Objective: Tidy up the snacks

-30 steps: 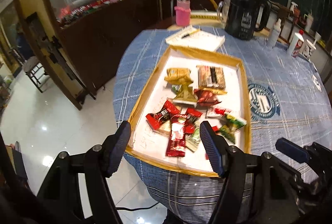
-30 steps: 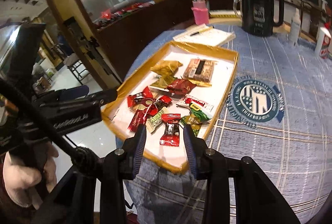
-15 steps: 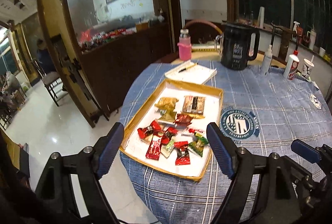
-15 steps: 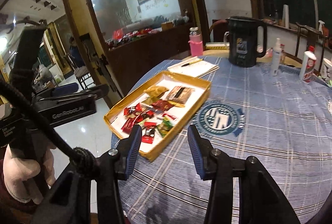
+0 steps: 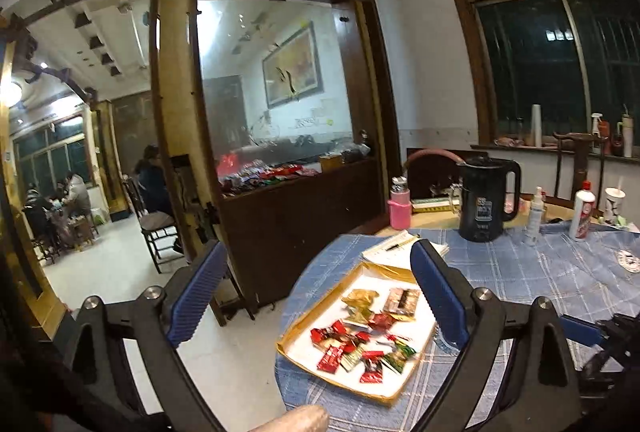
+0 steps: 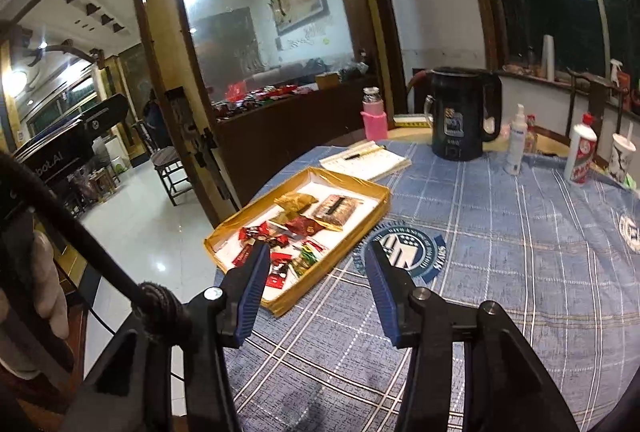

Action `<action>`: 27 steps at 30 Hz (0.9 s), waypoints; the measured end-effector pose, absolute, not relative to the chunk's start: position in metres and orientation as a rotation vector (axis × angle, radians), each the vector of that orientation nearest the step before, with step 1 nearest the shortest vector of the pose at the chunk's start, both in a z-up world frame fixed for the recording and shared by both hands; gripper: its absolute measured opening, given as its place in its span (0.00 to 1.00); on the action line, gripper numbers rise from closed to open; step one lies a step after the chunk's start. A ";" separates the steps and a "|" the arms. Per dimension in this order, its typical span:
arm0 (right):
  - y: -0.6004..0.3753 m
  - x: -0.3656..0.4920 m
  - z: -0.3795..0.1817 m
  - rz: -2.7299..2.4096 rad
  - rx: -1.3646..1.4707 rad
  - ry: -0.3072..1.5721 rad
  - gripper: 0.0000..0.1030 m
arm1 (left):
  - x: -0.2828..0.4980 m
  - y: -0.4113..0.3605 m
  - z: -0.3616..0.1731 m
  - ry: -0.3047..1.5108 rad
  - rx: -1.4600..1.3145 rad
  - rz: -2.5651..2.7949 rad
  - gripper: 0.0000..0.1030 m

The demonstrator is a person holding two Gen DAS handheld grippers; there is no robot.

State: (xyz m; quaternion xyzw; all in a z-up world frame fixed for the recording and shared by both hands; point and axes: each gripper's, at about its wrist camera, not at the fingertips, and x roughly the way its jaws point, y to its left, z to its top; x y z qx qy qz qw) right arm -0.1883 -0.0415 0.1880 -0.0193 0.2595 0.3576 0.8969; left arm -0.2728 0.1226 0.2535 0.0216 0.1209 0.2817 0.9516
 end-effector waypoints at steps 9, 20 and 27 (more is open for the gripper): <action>-0.016 -0.199 0.177 0.790 -0.074 0.579 0.57 | -0.253 0.122 0.219 0.476 0.070 0.548 0.90; 0.016 -0.193 0.148 0.748 -0.120 0.701 0.57 | -0.226 0.150 0.179 0.670 0.000 0.449 0.90; 0.045 -0.188 0.138 0.697 -0.165 0.744 0.57 | -0.201 0.182 0.157 0.749 -0.061 0.371 0.90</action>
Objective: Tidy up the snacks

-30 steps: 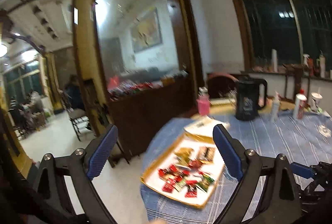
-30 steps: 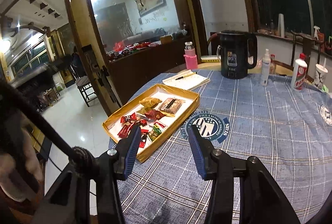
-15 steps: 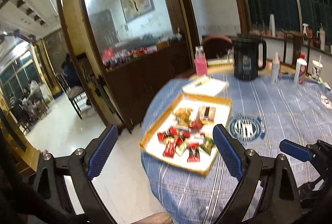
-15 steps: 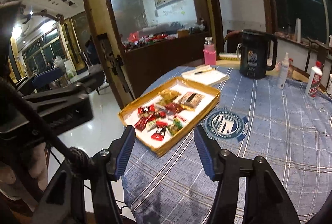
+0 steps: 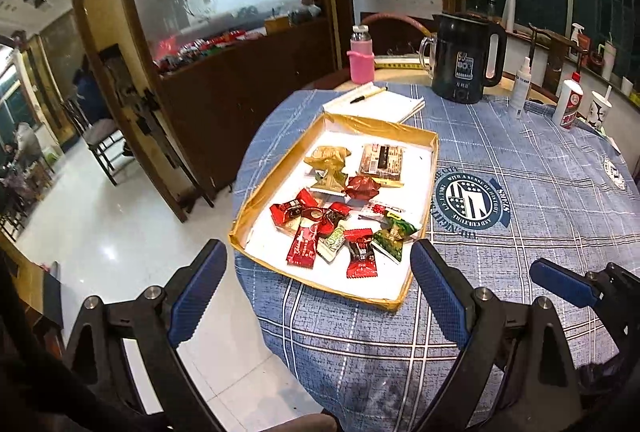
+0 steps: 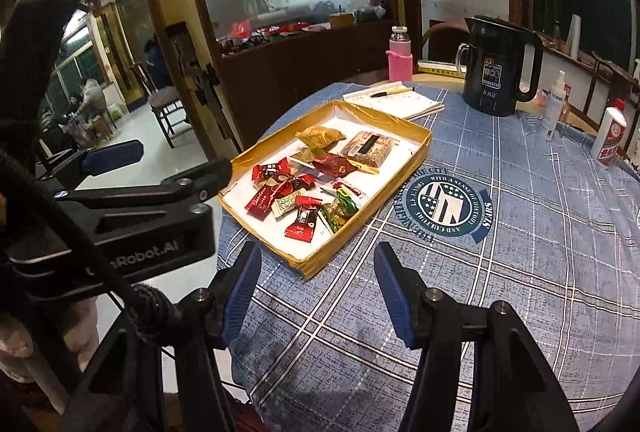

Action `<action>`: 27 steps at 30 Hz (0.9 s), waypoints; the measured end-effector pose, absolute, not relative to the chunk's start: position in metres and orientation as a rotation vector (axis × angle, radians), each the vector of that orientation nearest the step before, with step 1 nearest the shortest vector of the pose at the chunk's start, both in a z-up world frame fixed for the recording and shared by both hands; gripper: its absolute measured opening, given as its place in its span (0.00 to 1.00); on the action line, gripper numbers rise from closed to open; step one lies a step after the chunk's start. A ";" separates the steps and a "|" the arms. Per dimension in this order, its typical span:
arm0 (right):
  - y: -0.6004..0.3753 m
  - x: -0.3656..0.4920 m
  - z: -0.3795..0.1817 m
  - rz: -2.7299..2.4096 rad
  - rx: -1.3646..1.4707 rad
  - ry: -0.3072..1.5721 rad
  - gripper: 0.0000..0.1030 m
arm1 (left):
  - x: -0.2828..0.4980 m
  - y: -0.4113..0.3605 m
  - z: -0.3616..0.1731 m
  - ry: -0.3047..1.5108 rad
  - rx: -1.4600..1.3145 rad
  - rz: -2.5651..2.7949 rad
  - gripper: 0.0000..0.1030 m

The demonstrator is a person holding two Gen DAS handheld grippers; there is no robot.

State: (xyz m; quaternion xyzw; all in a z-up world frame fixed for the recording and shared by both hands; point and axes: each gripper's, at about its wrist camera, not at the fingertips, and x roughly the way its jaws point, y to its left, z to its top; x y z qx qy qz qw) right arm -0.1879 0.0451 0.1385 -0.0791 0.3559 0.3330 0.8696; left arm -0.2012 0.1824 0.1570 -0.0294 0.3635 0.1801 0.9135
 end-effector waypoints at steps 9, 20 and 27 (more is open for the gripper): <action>0.083 -0.174 0.127 0.640 -0.184 0.795 0.57 | -0.174 0.220 0.137 0.821 -0.086 0.301 0.90; 0.121 -0.152 0.104 0.588 -0.165 0.870 0.57 | -0.148 0.263 0.113 0.904 -0.101 0.261 0.90; 0.137 -0.145 0.090 0.571 -0.160 0.910 0.57 | -0.136 0.281 0.098 0.954 -0.111 0.236 0.90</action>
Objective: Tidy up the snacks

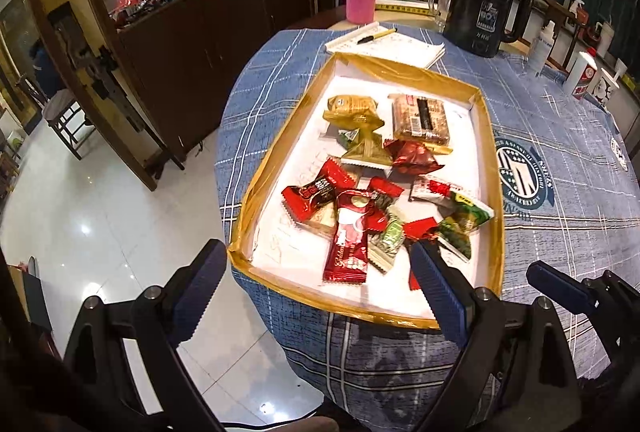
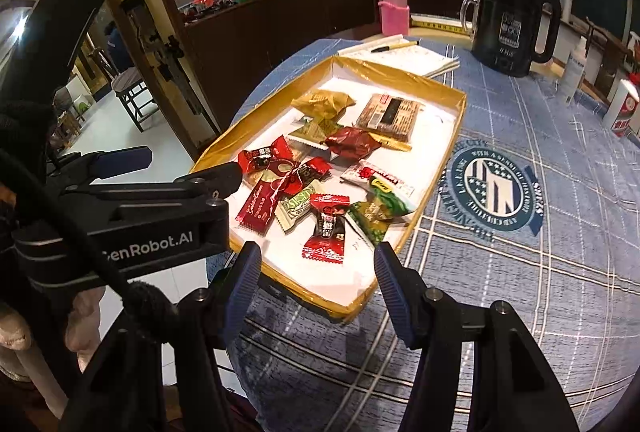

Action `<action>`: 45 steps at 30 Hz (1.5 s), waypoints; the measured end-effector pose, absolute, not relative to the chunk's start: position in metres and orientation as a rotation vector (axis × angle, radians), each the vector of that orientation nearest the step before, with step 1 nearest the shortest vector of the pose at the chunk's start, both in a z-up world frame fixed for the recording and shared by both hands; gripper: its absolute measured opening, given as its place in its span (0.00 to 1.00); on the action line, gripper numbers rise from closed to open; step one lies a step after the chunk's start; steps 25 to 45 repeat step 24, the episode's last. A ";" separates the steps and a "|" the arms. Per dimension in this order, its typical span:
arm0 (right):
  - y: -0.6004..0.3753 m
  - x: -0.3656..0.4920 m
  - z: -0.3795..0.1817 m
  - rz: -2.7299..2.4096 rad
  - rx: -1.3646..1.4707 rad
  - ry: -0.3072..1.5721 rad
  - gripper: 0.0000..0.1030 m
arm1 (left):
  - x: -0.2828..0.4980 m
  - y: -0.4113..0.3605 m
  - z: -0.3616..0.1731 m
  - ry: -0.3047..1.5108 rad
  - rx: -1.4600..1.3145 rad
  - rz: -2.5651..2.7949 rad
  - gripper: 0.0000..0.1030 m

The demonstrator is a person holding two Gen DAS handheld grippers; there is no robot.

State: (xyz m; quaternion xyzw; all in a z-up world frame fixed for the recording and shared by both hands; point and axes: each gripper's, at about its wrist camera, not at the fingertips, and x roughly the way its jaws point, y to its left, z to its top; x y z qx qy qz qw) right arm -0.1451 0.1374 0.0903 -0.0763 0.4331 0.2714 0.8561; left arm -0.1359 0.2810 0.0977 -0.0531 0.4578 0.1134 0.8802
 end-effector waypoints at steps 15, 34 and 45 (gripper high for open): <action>0.163 -0.138 0.081 0.565 -0.162 0.942 0.57 | -0.123 0.304 0.088 0.967 -0.113 0.224 0.90; 0.160 -0.143 0.075 0.571 -0.147 0.953 0.57 | -0.117 0.306 0.084 0.964 -0.097 0.231 0.90; 0.160 -0.143 0.075 0.571 -0.147 0.953 0.57 | -0.117 0.306 0.084 0.964 -0.097 0.231 0.90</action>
